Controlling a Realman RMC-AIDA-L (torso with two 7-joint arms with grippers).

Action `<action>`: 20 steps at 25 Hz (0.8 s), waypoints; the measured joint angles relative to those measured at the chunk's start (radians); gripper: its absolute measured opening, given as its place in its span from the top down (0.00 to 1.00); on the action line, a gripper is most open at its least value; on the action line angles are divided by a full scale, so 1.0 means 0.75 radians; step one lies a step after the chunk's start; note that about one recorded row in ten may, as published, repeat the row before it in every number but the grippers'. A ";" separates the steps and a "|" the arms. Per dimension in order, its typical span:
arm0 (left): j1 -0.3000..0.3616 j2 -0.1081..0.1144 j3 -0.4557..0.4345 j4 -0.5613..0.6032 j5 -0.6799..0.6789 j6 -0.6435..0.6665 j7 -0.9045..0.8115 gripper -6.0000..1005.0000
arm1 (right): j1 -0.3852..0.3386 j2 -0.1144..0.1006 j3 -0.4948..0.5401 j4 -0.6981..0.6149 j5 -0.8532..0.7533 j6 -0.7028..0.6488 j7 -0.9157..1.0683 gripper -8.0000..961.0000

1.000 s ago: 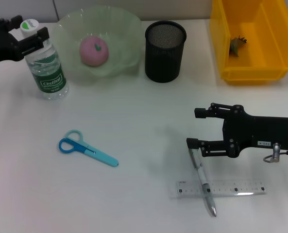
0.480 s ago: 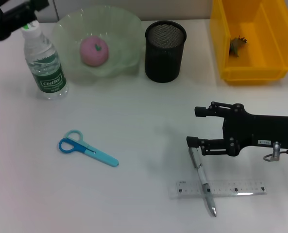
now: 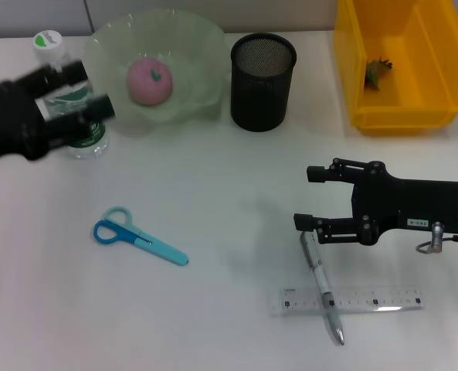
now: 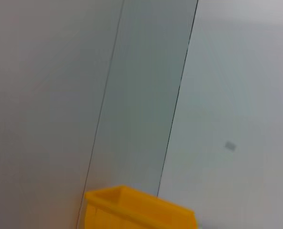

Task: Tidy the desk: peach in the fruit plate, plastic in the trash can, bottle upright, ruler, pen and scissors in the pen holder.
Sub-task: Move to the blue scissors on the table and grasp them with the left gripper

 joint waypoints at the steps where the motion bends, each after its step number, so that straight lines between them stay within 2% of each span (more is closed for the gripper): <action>1: 0.005 -0.001 0.000 -0.027 0.009 -0.006 0.037 0.21 | 0.000 0.000 0.000 0.000 0.000 0.000 0.000 0.14; 5: 0.010 -0.003 0.001 -0.187 0.071 -0.081 0.214 0.21 | 0.003 0.000 -0.008 0.012 0.000 -0.015 0.000 0.14; 8: 0.009 -0.012 0.001 -0.212 0.154 -0.110 0.256 0.21 | 0.008 0.000 -0.012 0.017 -0.007 -0.039 0.003 0.14; 16: 0.010 -0.020 0.005 -0.207 0.222 -0.108 0.259 0.21 | 0.007 -0.003 -0.028 0.018 -0.012 -0.053 0.011 0.14; 20: -0.033 -0.024 0.041 -0.126 0.308 -0.105 0.184 0.21 | 0.003 -0.003 -0.025 0.018 -0.012 -0.040 0.044 0.14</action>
